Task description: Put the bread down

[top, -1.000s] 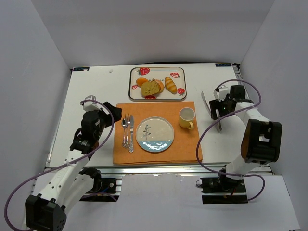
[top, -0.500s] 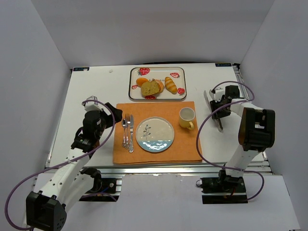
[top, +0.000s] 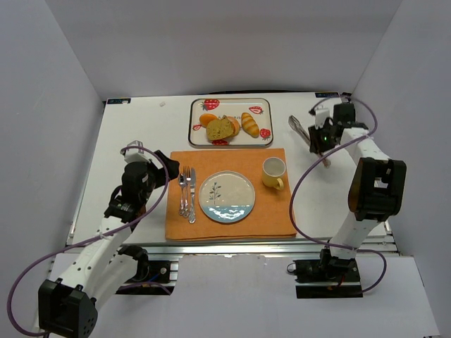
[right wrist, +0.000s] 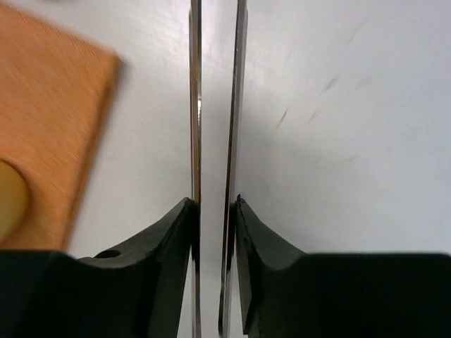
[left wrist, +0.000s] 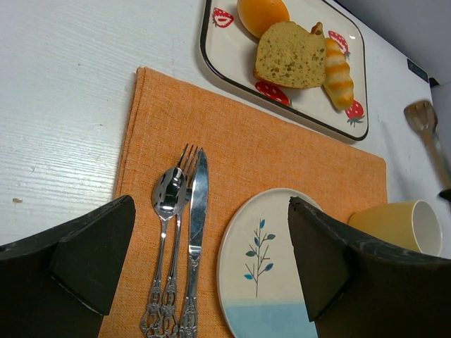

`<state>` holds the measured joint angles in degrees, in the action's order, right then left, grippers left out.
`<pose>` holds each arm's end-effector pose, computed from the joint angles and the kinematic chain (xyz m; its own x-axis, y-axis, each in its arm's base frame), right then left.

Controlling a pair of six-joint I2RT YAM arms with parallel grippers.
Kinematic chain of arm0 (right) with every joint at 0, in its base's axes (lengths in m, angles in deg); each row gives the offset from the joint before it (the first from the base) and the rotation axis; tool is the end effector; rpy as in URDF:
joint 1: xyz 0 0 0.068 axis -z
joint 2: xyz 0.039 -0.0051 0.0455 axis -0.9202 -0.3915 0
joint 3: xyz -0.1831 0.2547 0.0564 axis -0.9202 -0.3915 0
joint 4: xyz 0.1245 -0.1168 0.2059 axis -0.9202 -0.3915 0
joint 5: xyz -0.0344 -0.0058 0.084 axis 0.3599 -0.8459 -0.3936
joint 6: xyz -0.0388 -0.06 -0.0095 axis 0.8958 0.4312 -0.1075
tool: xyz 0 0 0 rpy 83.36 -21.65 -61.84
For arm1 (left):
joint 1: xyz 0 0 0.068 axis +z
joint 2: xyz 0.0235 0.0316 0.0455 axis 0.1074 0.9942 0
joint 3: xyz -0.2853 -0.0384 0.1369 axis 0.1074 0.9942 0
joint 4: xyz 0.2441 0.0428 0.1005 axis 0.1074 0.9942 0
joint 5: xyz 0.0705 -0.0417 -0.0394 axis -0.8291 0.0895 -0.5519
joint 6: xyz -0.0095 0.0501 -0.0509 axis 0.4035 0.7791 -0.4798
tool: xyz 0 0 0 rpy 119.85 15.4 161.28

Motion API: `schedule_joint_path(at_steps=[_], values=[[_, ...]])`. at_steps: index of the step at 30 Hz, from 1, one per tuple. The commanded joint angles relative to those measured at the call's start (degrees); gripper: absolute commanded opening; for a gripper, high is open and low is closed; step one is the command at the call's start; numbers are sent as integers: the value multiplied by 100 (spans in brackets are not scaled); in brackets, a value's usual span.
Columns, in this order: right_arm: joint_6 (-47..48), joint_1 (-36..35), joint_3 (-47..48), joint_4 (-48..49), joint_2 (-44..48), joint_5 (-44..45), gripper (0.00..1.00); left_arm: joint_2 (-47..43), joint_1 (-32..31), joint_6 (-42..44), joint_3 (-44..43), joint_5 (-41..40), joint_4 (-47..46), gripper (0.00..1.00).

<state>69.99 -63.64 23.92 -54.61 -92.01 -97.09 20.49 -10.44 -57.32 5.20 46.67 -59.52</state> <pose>0.4105 -0.0094 0.2401 -0.7171 -0.3678 -0.5920 -0.4181 0.9066 -0.0568 0.1816 -0.0452 0.2757 -0.3909 -0.4899 -0.7792 -0.0901 0.8629 -0.4974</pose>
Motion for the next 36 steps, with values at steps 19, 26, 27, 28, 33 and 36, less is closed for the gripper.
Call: schedule_joint_path(at_steps=[19,26,27,28,33,36], values=[[-326,-1236,2811,-789,-820,-694,40,52,34,28,-182,-93,42,98],[-335,-1359,2618,-850,-829,-545,41,70,34,28,-182,-137,33,98],[-335,-1359,2600,-859,-820,-545,42,87,34,28,-173,-129,24,98],[-335,-1368,2583,-859,-803,-545,42,87,34,19,-164,-128,7,98],[-300,-1403,2451,-868,-759,-422,47,210,34,63,-200,-111,-46,98],[-265,-1403,2372,-877,-715,-378,48,228,34,72,-200,-111,-72,98]])
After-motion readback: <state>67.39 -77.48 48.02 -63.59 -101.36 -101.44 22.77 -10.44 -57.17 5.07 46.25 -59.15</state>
